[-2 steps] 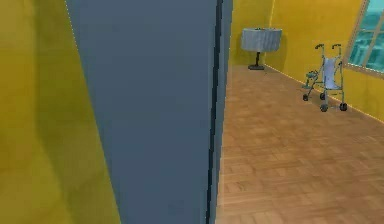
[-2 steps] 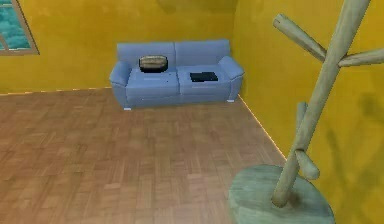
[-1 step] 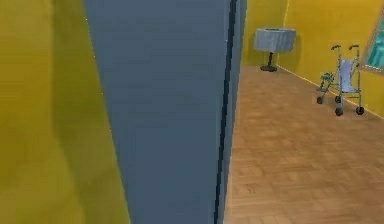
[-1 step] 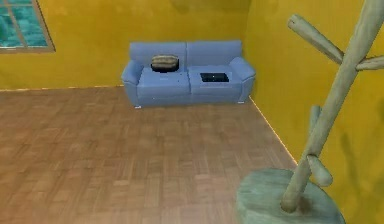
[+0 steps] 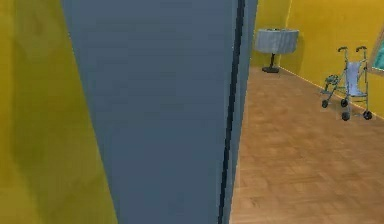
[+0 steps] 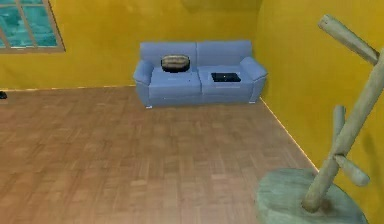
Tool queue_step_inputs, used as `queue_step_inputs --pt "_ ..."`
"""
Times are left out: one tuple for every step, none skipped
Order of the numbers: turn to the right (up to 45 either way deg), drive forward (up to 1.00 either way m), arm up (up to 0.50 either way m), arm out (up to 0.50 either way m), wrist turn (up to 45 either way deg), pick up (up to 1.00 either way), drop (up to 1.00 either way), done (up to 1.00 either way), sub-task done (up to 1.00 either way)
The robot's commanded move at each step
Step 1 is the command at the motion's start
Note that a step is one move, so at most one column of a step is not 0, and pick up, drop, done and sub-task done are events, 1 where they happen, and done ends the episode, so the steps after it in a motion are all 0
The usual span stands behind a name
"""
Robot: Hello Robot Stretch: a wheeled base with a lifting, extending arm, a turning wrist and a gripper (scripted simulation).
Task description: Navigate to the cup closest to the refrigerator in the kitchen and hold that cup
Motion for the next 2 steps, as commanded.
queue_step_inputs --pt "45.0 0.00 0.00 0.00 0.0 0.00 0.00 0.00 0.00" --pt "45.0 0.00 0.00 0.00 0.0 0.00 0.00 0.00 0.00"
